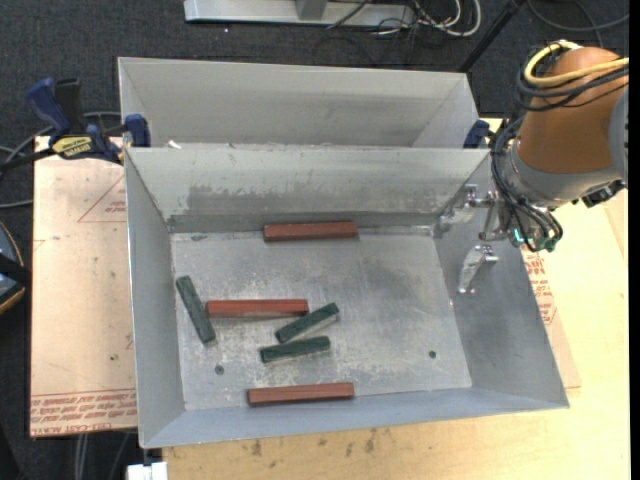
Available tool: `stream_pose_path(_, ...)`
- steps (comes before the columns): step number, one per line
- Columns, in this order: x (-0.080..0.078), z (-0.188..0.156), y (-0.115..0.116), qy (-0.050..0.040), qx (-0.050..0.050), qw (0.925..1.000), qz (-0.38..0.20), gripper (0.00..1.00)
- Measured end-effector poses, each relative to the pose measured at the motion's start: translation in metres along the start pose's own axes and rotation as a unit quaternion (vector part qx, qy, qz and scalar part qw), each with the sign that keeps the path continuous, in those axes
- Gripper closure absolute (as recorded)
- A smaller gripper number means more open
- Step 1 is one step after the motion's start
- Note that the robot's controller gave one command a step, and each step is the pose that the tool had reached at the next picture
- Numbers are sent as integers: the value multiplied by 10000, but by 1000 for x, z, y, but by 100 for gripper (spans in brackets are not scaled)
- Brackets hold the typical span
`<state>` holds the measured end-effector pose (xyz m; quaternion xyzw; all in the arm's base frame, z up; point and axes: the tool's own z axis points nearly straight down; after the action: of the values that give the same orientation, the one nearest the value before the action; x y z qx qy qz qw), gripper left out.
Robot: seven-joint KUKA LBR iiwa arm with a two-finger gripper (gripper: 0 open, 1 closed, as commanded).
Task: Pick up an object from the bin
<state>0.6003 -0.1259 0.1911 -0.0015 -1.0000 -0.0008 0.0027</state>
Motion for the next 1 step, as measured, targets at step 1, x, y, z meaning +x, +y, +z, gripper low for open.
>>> stream_pose_path(1,-2,-4,0,-37,6,10000,-13,0)
